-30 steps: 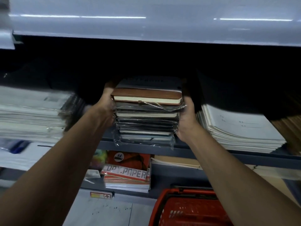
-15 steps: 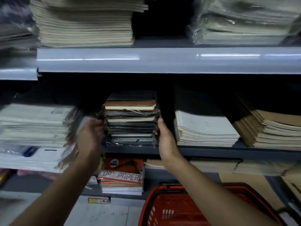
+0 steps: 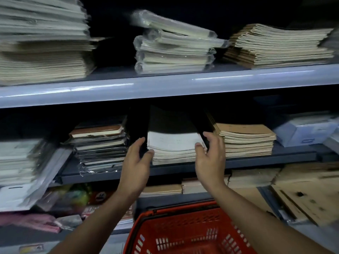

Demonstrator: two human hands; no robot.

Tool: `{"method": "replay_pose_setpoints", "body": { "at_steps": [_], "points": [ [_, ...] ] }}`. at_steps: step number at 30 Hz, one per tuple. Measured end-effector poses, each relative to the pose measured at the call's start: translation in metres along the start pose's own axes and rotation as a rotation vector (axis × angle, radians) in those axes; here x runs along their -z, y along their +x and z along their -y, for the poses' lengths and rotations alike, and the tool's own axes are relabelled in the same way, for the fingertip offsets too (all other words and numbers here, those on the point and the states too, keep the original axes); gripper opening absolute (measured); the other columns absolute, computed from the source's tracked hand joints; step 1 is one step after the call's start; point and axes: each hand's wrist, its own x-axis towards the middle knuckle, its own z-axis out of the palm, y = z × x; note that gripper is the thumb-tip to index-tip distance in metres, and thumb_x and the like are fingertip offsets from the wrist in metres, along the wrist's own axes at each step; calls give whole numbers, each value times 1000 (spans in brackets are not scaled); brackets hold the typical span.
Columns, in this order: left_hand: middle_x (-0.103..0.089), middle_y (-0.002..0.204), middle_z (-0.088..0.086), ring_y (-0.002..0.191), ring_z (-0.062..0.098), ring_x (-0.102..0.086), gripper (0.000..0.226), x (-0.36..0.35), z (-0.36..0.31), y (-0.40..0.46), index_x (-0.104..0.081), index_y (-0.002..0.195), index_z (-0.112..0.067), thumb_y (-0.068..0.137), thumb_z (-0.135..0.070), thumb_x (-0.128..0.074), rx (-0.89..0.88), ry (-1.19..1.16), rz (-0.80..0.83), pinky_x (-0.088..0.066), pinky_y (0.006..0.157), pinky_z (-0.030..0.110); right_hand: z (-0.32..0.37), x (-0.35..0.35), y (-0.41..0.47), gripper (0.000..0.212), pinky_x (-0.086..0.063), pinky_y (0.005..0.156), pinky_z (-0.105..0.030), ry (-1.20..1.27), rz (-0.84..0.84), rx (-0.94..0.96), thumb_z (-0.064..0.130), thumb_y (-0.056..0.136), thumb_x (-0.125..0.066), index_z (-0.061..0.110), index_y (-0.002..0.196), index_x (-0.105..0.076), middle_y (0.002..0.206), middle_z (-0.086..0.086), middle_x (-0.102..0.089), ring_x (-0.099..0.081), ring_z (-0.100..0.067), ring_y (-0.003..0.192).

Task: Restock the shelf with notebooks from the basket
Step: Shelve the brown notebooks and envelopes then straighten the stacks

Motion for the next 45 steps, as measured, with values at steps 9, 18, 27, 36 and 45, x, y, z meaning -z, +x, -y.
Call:
{"method": "replay_pose_setpoints", "body": {
  "at_steps": [9, 18, 27, 36, 45],
  "points": [
    [-65, 133, 22, 113, 34, -65, 58, -26, -9, 97, -67, 121, -1, 88, -47, -59, 321, -190, -2, -43, 101, 43, -30, -15, 65, 54, -35, 104, -32, 166, 310, -287, 48, 104, -53, 22, 151, -48, 144, 3, -56, -48, -19, 136],
    [-75, 115, 11, 112, 35, -69, 58, -47, 26, 111, -68, 115, -17, 73, -56, -66, 399, -323, 36, -45, 108, 62, -67, -30, 77, 74, -23, 124, -30, 504, 395, -431, 35, 100, -66, 10, 160, -32, 153, 11, -40, -36, -9, 145],
    [-74, 119, 10, 119, 33, -66, 22, -53, 31, 108, -72, 95, -20, 101, -32, -56, 420, -476, -26, -43, 111, 59, -77, -25, 80, 63, -18, 125, -27, 506, 479, -438, 15, 107, -52, 9, 163, -23, 166, 1, -31, -27, -6, 148],
    [-76, 116, 11, 108, 31, -72, 41, -46, 0, 85, -69, 123, -12, 106, -42, -48, 453, -428, 50, -53, 101, 52, -51, -13, 68, 65, -22, 115, -25, 416, 430, -393, 33, 104, -59, 18, 161, -33, 164, 5, -37, -30, -14, 152],
    [-72, 107, 3, 106, 28, -64, 47, -47, -4, 17, -70, 108, -17, 78, -50, -58, 316, -110, -169, -49, 96, 45, -51, 59, 9, 50, -54, 98, -37, -63, 413, -44, 51, 97, -47, 26, 138, -64, 119, 7, -74, -67, -11, 109]
  ]
}}
